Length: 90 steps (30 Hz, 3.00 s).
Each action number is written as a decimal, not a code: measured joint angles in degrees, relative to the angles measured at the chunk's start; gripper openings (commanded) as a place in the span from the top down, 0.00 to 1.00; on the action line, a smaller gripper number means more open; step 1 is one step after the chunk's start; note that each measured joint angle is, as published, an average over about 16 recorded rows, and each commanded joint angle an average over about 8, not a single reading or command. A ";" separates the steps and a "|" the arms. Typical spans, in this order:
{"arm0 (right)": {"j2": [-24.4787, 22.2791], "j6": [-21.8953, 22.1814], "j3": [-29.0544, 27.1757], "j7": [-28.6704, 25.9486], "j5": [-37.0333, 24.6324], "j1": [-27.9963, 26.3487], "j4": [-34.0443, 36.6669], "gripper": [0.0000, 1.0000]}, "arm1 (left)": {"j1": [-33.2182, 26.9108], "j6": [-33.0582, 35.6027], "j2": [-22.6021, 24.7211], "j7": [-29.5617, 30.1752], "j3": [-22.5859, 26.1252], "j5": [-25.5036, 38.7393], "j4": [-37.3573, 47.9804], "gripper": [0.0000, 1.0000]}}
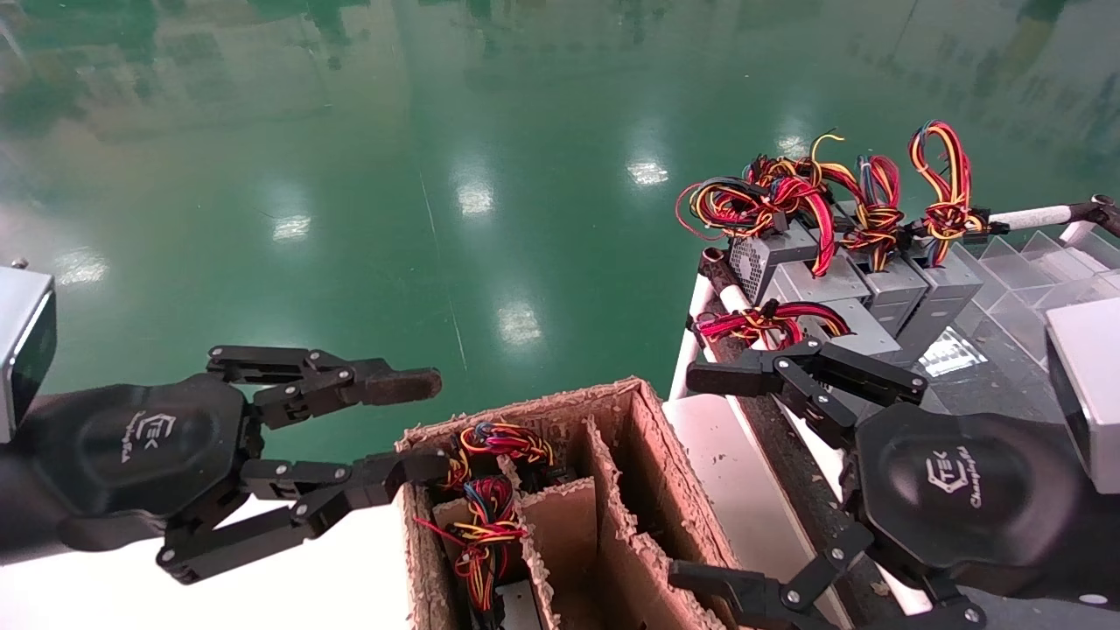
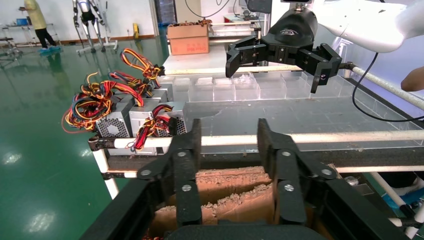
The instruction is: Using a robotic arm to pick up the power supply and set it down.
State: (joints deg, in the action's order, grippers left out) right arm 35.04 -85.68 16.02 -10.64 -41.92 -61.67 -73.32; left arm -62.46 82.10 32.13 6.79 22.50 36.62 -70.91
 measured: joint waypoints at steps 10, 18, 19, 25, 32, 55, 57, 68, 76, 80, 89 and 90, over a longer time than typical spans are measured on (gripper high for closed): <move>0.00 0.00 0.00 0.00 0.00 0.00 0.00 0.00 | 0.00 0.00 0.00 0.00 0.00 0.00 0.00 1.00; 0.00 0.00 0.00 0.00 0.00 0.00 0.00 0.00 | 0.00 0.00 0.00 0.00 0.00 0.00 0.00 1.00; 0.00 0.00 0.00 0.00 0.00 0.00 0.00 0.00 | 0.00 0.00 0.00 0.00 0.00 0.00 0.00 0.94; 0.00 0.00 0.00 0.00 0.00 0.00 0.00 0.00 | 0.00 0.00 0.00 0.00 0.00 0.00 0.00 0.19; -0.01 0.04 0.00 0.00 -0.04 0.02 0.02 0.00 | 0.00 0.00 0.00 0.00 0.00 0.00 0.00 0.00; 14.41 9.10 11.52 -5.76 -20.72 -12.85 12.73 0.00 | 0.00 0.00 0.00 0.00 0.00 0.00 0.00 0.00; 17.25 9.77 13.39 -6.13 -23.51 -15.01 15.49 0.00 | 0.00 0.00 0.00 0.00 0.00 0.00 0.00 0.00; 27.61 11.94 19.58 -2.68 -32.81 -20.64 25.95 0.70 | 0.00 0.00 0.00 0.00 0.00 0.00 0.00 0.00; 29.25 14.21 20.72 0.05 -35.31 -19.78 25.42 1.00 | 0.00 0.00 0.00 0.00 0.00 0.00 0.00 0.00; 29.36 15.66 20.94 0.55 -36.16 -18.89 24.03 1.00 | 0.00 0.00 0.00 0.00 0.00 0.00 0.00 0.00; 29.53 18.57 21.15 0.87 -37.50 -17.16 21.29 1.00 | 0.00 0.00 0.00 0.00 0.00 0.00 0.00 0.00; 29.56 18.85 21.14 0.90 -37.57 -17.01 21.11 1.00 | 0.00 0.00 0.00 0.00 0.00 0.00 0.00 0.00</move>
State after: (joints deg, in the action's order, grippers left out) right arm 64.60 -66.83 37.16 -9.74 -79.50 -78.68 -52.21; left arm -62.46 82.10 32.13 6.79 22.50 36.62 -70.91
